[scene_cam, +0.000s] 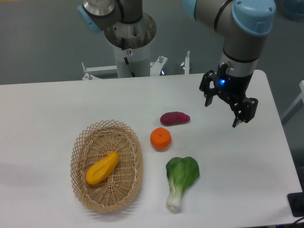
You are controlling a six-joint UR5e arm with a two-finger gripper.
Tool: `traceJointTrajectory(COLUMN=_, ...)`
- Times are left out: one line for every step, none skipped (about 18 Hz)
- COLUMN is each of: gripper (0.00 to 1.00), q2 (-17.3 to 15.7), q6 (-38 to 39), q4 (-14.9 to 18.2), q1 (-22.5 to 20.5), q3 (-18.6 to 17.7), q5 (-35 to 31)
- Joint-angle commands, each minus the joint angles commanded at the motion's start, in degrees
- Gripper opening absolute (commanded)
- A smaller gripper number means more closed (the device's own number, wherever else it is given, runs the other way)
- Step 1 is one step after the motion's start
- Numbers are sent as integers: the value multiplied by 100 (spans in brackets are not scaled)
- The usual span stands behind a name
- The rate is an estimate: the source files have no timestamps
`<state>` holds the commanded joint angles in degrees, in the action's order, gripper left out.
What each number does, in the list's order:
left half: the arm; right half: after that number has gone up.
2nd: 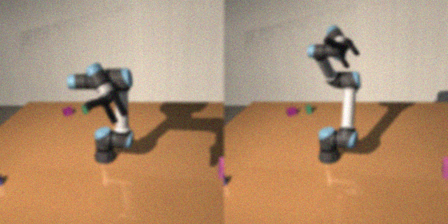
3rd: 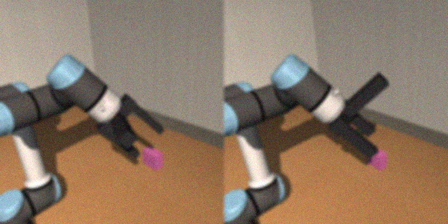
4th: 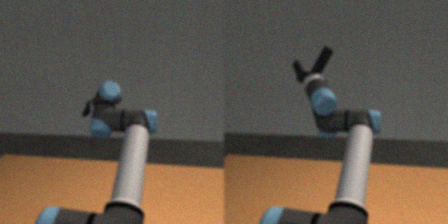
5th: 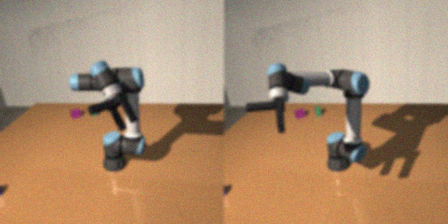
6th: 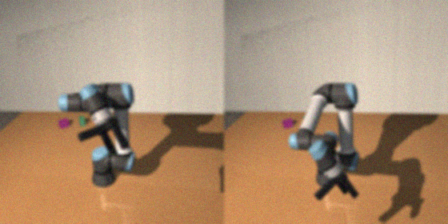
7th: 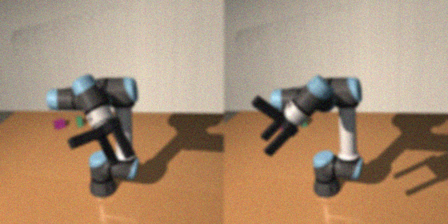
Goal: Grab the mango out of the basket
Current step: 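Move the open gripper over the wicker basket above the yellow mango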
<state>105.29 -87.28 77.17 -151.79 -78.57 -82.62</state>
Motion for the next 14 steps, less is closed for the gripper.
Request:
traceJointTrajectory(gripper=100, q2=0, q6=9, q4=-9, q1=9, q3=-44, q5=0)
traceJointTrajectory(gripper=100, q2=0, q6=9, q4=-9, q1=0, q3=-79, q5=0)
traceJointTrajectory(gripper=100, q2=0, q6=9, q4=-9, q1=0, q3=-88, q5=9)
traceJointTrajectory(gripper=100, q2=-9, q6=9, q4=0, q1=9, q3=-105, q5=9)
traceJointTrajectory(gripper=100, q2=-9, q6=17, q4=-9, q1=17, q3=-166, q5=26)
traceJointTrajectory(gripper=100, q2=-9, q6=35, q4=-9, q1=44, q3=-211, q5=52)
traceJointTrajectory(gripper=100, q2=-52, q6=61, q4=-9, q1=70, q3=-228, q5=79)
traceJointTrajectory(gripper=100, q2=-114, q6=96, q4=0, q1=88, q3=-255, q5=97)
traceJointTrajectory(gripper=100, q2=-140, q6=123, q4=0, q1=105, q3=-290, q5=123)
traceJointTrajectory(gripper=100, q2=-167, q6=254, q4=0, q1=158, q3=-316, q5=123)
traceJointTrajectory(gripper=100, q2=-167, q6=429, q4=-9, q1=263, q3=-308, q5=132)
traceJointTrajectory(gripper=100, q2=-167, q6=613, q4=-9, q1=394, q3=-308, q5=123)
traceJointTrajectory(gripper=100, q2=-167, q6=754, q4=-9, q1=500, q3=-308, q5=123)
traceJointTrajectory(gripper=100, q2=-167, q6=895, q4=-17, q1=588, q3=-316, q5=123)
